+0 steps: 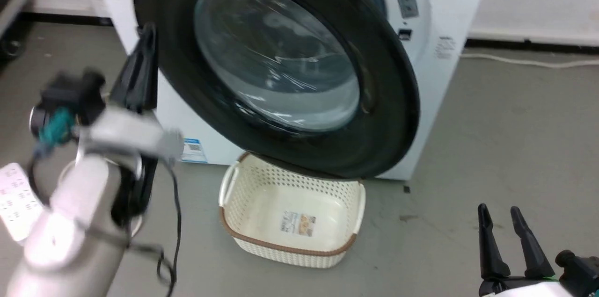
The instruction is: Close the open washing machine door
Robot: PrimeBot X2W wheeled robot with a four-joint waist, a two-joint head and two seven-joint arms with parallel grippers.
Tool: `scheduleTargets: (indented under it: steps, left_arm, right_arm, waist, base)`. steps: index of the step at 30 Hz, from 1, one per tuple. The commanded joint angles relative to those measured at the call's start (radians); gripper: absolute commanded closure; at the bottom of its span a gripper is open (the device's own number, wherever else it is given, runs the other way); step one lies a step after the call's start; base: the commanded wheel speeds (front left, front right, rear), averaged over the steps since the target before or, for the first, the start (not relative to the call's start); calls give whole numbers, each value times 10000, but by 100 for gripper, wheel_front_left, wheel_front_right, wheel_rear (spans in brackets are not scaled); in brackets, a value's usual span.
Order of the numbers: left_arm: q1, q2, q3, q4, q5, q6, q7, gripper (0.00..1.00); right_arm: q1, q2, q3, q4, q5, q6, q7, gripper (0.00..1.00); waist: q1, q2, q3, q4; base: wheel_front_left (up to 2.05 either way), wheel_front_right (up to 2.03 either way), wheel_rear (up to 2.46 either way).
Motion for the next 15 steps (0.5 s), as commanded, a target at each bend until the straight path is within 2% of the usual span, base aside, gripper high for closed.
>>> scheduleTargets:
  steps: [1, 4, 10, 15]
  left_arm:
    - [590, 51, 80, -359, 358, 23, -41, 100]
    - [1721, 170, 176, -1013, 728, -222, -42, 100]
    - [3552, 249, 600, -1671, 308, -569, -44, 100]
    - [4821, 169, 763, -1770, -231, -367, 54, 100]
  right_arm:
    - [127, -8, 3, 31, 38, 8, -41, 0]
    - [216, -8, -35, 46, 69, 8, -41, 0]
    - [356, -8, -14, 26, 124, 8, -41, 0]
    - [460, -8, 107, 60, 172, 8, -41, 0]
  waist:
    - [2, 0, -205, 209]
    - [2, 0, -307, 322]
    - [2, 0, -393, 396]
    - [2, 0, -449, 353]
  base:
    - [0, 0, 0]
    - [0, 0, 0]
    - [0, 0, 0]
    - [0, 0, 0]
